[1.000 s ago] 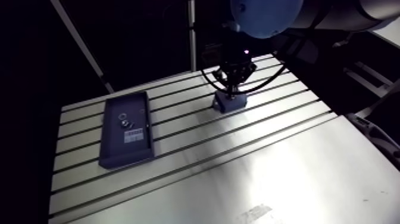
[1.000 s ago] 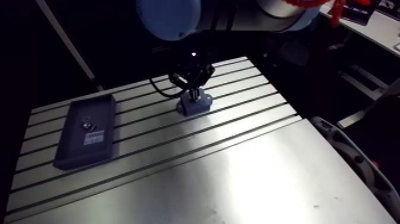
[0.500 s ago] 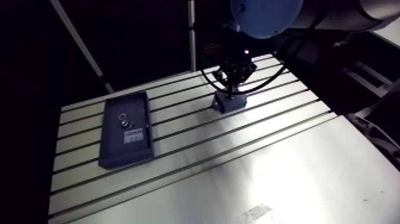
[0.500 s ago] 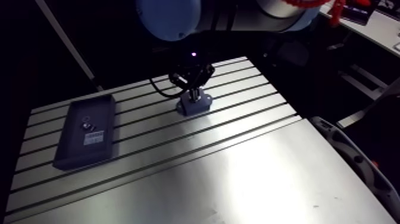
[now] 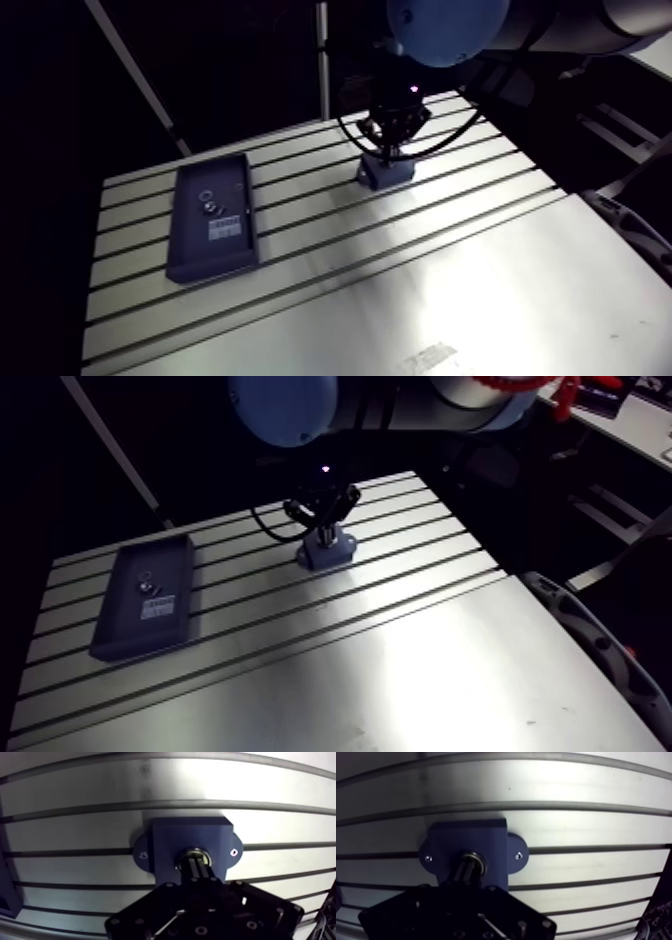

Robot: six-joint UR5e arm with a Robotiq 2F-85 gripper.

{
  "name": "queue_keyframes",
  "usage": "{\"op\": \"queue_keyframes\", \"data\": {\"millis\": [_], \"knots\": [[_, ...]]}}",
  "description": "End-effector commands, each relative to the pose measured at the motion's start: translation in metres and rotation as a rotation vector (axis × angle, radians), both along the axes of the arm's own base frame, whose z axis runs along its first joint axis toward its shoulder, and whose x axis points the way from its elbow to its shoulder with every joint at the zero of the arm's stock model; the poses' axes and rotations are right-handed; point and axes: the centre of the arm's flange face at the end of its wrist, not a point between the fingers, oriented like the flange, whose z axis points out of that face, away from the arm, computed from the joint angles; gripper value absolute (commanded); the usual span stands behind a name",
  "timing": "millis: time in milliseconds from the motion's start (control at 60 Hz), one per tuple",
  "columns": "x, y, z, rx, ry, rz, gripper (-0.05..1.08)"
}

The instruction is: Pick up the bearing and press it into the housing until flush.

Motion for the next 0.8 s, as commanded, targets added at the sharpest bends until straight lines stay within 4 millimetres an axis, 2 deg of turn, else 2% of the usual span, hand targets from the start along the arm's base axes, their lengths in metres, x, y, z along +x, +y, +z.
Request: {"op": "queue_keyframes", "data": {"millis": [17, 800], "knots": [[0.0001, -0.0002, -0.0002, 0.000, 0.000, -0.001, 1.07], [0.0008, 0.0006, -0.0018, -0.001, -0.003, -0.001, 1.07]]}}
